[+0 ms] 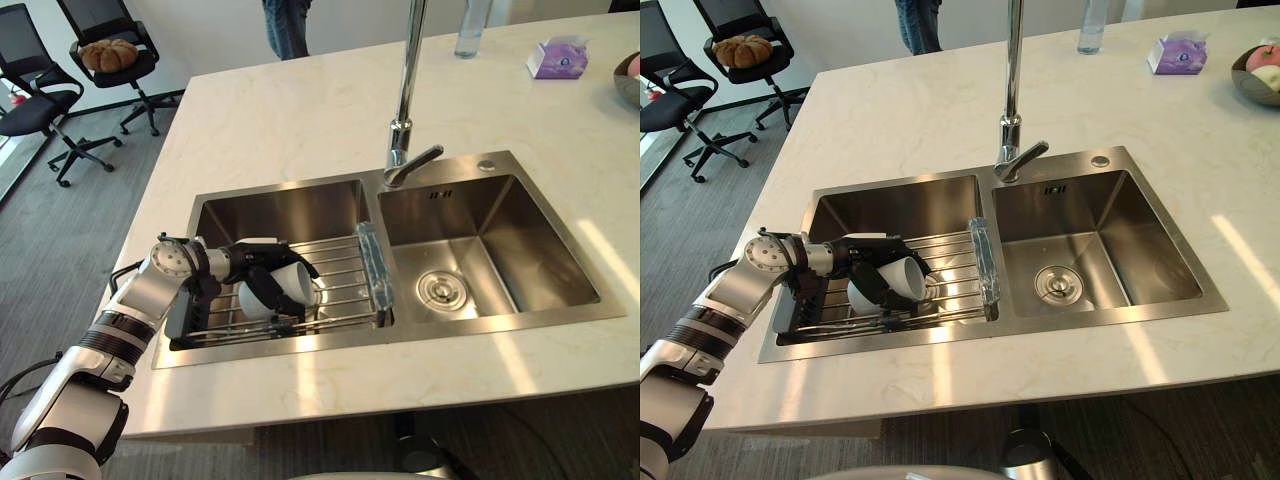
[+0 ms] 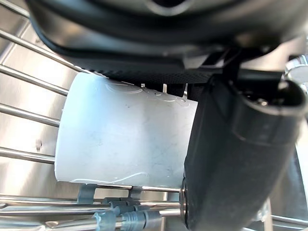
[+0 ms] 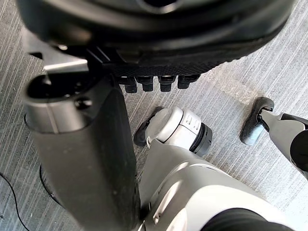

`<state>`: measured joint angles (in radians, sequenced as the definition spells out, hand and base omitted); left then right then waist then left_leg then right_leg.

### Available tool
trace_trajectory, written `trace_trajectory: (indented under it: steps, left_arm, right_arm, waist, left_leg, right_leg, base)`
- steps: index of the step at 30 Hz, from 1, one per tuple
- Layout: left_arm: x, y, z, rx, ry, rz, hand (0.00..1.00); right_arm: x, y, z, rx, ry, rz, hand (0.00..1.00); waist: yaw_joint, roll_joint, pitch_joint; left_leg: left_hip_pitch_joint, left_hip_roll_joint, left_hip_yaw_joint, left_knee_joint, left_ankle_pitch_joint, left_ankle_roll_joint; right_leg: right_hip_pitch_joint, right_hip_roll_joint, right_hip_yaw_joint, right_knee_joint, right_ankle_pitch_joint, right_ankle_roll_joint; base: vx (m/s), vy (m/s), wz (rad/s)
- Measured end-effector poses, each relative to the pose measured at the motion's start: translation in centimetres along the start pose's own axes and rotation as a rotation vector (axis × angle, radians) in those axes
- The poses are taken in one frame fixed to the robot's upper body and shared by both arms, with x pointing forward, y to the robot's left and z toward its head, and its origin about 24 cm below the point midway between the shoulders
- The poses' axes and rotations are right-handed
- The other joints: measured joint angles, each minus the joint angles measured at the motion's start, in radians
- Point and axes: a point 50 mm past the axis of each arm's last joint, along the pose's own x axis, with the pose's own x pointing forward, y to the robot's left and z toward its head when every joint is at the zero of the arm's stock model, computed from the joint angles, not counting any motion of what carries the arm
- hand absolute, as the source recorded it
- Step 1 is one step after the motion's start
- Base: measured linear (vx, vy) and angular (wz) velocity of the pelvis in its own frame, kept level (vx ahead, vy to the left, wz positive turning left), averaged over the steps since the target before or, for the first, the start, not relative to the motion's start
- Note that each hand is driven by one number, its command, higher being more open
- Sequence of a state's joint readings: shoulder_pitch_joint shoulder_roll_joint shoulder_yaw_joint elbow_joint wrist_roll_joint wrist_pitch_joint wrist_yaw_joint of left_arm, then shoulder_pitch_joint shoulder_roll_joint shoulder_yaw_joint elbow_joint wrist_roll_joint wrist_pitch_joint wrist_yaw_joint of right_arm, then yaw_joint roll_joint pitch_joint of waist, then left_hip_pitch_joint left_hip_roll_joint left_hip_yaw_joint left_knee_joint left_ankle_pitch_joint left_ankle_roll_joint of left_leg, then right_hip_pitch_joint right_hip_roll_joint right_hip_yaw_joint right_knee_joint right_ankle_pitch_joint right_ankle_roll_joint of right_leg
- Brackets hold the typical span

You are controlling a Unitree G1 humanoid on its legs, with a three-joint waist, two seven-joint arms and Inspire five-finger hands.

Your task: Walk over to the sink, pick up the cup, carry it to the dishwasher, place the cup inside the dishwasher, then close the dishwasher door

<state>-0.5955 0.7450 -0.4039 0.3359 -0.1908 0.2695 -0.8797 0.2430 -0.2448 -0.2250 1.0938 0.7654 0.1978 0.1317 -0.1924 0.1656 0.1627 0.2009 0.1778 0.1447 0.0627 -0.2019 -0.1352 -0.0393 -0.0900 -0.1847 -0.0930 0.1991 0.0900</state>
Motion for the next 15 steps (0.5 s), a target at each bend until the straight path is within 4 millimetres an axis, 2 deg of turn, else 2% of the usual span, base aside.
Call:
trace_trajectory:
  steps: [9, 15]
  left_arm:
    - [0.3, -0.7, 0.1, -0.109, -0.069, -0.018, 0.0]
    - [-0.3, -2.7, -0.4, -0.249, -0.241, 0.107, 0.0]
  right_arm:
    - [0.0, 0.2, 0.7, -0.029, 0.013, 0.004, 1.0]
    - [-0.1, 0.0, 0.9, -0.034, 0.016, -0.003, 1.0]
  waist:
    - [0.002, 0.004, 0.005]
    - [0.031, 0.001, 0.015]
  left_leg:
    - [0.002, 0.002, -0.002, -0.001, 0.0, -0.001]
    - [-0.004, -0.004, -0.013, 0.006, 0.01, -0.002]
  right_leg:
    - [0.01, -0.001, -0.013, 0.0, -0.009, 0.005]
    - [0.019, -0.013, -0.032, 0.0, -0.011, 0.005]
  base:
    - [0.0, -0.002, 0.03]
    - [-0.02, -0.001, 0.11]
